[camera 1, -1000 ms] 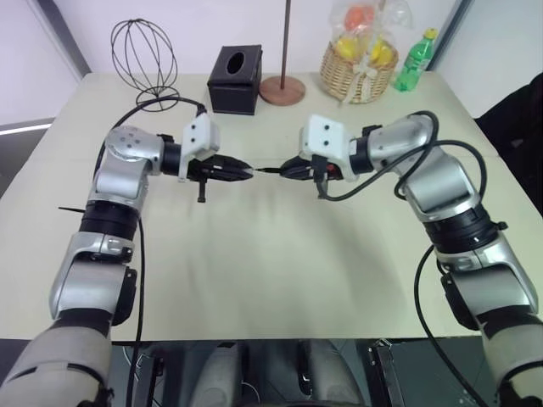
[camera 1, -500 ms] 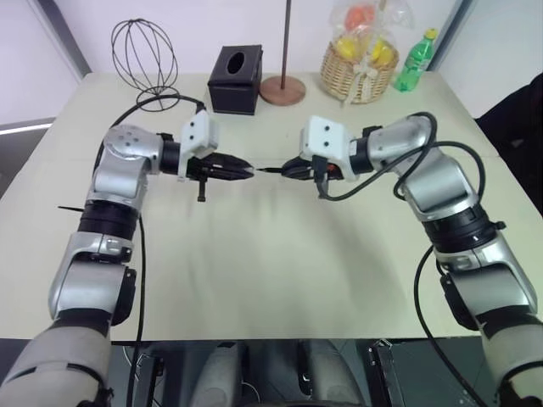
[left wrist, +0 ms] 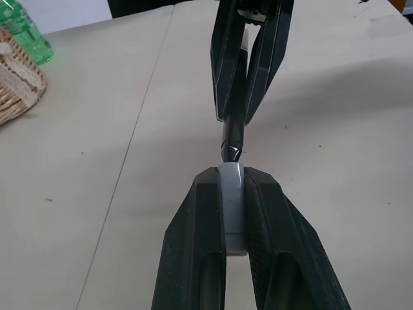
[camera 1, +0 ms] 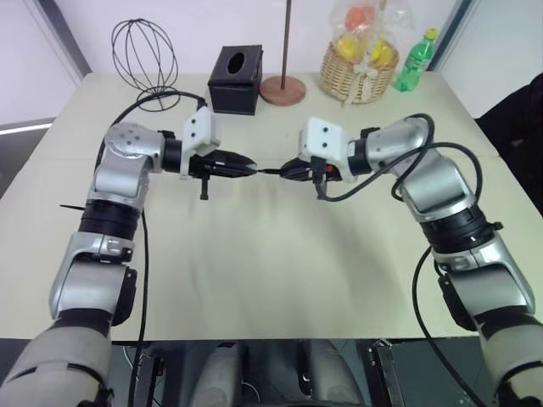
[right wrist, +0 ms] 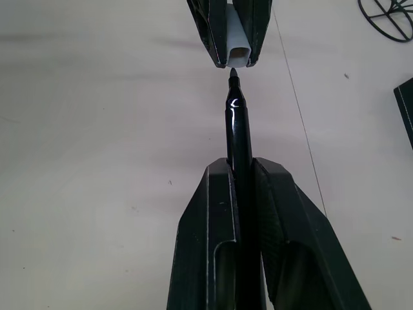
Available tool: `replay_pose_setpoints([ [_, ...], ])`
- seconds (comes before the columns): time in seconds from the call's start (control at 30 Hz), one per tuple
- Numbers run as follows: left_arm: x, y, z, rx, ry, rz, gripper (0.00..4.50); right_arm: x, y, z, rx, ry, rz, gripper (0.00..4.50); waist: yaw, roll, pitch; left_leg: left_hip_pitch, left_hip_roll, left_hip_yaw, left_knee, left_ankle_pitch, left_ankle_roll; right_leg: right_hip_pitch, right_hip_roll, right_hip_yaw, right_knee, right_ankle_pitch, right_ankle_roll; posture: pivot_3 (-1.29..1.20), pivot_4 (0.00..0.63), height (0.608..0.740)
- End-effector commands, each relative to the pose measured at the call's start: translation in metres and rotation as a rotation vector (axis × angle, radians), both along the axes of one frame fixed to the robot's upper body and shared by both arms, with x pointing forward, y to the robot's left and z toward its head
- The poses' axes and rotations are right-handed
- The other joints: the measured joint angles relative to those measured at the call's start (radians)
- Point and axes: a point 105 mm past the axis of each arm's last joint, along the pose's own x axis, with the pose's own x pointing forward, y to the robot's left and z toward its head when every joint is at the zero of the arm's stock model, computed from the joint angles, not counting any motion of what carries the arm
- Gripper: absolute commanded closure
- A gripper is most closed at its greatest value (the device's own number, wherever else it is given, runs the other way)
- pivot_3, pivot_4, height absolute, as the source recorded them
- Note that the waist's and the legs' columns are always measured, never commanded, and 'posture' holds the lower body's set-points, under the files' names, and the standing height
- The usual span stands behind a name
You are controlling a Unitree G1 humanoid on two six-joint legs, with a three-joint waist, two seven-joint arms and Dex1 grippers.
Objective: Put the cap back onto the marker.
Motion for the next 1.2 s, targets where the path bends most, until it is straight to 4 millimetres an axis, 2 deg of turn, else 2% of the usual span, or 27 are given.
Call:
replay_pose_setpoints([
  [0.03, -0.001, 0.006, 0.009, 0.015, -0.04, 0.006, 4.44, -0.002, -0.001, 0.007, 0.004, -0.032, 0.01, 4.5, 0.0, 0.0, 0.0, 0.0, 0.0, 0.0, 0.0, 0.0, 0.0, 0.0, 0.0, 0.0, 0.0, 0.0, 0.0, 0.0, 0.15, 0.74],
  [0.27, -0.001, 0.011, 0.006, 0.035, -0.034, 0.015, 4.44, -0.002, -0.001, 0.006, 0.003, -0.032, 0.008, 4.5, 0.0, 0.0, 0.0, 0.0, 0.0, 0.0, 0.0, 0.0, 0.0, 0.0, 0.0, 0.0, 0.0, 0.0, 0.0, 0.0, 0.15, 0.74],
  [0.7, -0.003, 0.004, -0.002, 0.038, -0.026, -0.004, 4.44, -0.002, 0.003, 0.008, 0.012, -0.037, 0.018, 4.5, 0.0, 0.0, 0.0, 0.0, 0.0, 0.0, 0.0, 0.0, 0.0, 0.0, 0.0, 0.0, 0.0, 0.0, 0.0, 0.0, 0.15, 0.74],
  [0.93, -0.002, 0.001, 0.0, 0.029, -0.034, -0.009, 4.44, -0.004, 0.005, 0.007, 0.014, -0.032, 0.024, 4.5, 0.0, 0.0, 0.0, 0.0, 0.0, 0.0, 0.0, 0.0, 0.0, 0.0, 0.0, 0.0, 0.0, 0.0, 0.0, 0.0, 0.15, 0.74],
  [1.2, 0.001, 0.008, 0.004, 0.034, -0.044, 0.015, 4.44, -0.003, 0.003, 0.006, 0.01, -0.027, 0.018, 4.5, 0.0, 0.0, 0.0, 0.0, 0.0, 0.0, 0.0, 0.0, 0.0, 0.0, 0.0, 0.0, 0.0, 0.0, 0.0, 0.0, 0.15, 0.74],
])
